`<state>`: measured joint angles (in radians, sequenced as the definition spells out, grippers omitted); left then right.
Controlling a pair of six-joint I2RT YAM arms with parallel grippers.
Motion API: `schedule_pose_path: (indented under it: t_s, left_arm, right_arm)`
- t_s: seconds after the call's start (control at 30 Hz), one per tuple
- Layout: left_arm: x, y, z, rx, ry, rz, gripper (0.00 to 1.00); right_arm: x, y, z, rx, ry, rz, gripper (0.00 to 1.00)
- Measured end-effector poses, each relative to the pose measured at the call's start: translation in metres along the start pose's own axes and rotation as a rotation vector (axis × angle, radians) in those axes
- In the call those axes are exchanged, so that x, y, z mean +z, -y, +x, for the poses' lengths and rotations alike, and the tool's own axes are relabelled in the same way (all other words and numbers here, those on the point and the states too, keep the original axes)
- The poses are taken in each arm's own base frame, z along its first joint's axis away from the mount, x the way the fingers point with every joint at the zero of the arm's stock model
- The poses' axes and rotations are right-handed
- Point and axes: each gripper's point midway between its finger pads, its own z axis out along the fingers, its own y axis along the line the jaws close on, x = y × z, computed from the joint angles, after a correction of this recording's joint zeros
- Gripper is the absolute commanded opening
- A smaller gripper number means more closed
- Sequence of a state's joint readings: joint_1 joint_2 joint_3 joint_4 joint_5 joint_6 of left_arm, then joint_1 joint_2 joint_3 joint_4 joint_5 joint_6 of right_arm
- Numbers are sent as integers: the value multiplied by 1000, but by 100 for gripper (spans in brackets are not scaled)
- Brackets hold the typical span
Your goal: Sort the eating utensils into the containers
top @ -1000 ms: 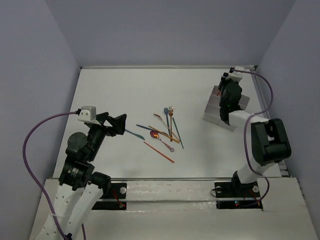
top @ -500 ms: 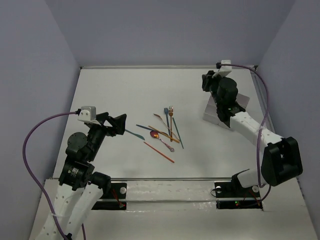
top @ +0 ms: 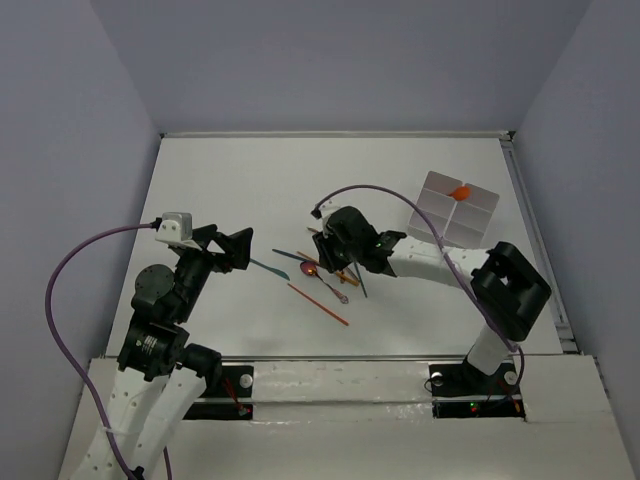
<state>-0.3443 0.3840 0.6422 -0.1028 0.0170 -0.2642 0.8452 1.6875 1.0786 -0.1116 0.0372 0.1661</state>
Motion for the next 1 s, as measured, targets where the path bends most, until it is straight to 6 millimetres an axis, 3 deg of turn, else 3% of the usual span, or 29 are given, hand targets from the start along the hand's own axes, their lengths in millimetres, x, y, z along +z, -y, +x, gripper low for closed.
schedule_pose_path:
  t_s: [0.27,0.53,1.0]
  left_arm:
    - [0,-1,0,0,2,-5,99]
    - [0,-1,-1,0,2,-5,99]
    - [0,-1,0,0,2,-4,99]
  right_arm:
    - [18,-32,23,-37,-91,-31,40]
    - [33,-23,49,-44,-179,25,38]
    - [31,-19,40,-45,-167,76,39]
